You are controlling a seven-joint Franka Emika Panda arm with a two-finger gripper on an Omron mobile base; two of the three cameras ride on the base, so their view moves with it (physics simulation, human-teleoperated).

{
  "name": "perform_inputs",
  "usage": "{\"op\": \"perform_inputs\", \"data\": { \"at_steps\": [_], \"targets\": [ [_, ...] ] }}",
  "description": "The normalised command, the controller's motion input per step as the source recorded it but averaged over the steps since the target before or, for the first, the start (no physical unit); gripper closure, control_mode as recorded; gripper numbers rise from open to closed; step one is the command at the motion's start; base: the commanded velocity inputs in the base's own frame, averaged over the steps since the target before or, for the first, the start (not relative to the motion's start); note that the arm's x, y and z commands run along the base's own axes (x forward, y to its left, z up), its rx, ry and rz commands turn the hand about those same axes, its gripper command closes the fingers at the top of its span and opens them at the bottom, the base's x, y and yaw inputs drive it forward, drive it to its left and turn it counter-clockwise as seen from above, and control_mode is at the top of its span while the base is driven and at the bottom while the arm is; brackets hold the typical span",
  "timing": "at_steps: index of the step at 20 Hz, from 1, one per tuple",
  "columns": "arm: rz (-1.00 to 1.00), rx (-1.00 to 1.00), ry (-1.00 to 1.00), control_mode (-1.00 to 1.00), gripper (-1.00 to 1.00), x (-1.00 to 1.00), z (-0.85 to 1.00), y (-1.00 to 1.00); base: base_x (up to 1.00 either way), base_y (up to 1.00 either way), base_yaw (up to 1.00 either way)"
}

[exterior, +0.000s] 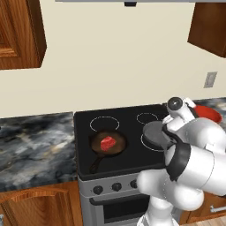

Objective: Place one of the steaks on the plate and the other in the bowl. Then place the bowl in the fridge.

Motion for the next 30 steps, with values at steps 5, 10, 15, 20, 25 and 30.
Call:
{"op": "perform_inputs", "data": {
  "at_steps": [5,10,15,20,25,30],
  "targets": [
    [-0.01,0.00,0.09,-1.00,1.00,0.02,0.24,-0.77,0.00,0.00,0.00],
    [0.00,0.00,0.09,-1.00,1.00,0.39,0.02,-0.60,0.00,0.00,0.00],
    [0.00,0.00,0.09,-1.00,1.00,0.39,0.00,-0.62,0.00,0.00,0.00],
    [0.02,0.00,0.07,-1.00,1.00,0.24,-0.04,-0.49,0.00,0.00,0.00],
    [0.05,0.00,0.06,-1.00,1.00,0.15,-0.14,-0.45,0.00,0.00,0.00],
    [0.04,0.00,0.08,-1.00,1.00,0.21,-0.28,-0.33,0.00,0.00,0.00]
  ]
}}
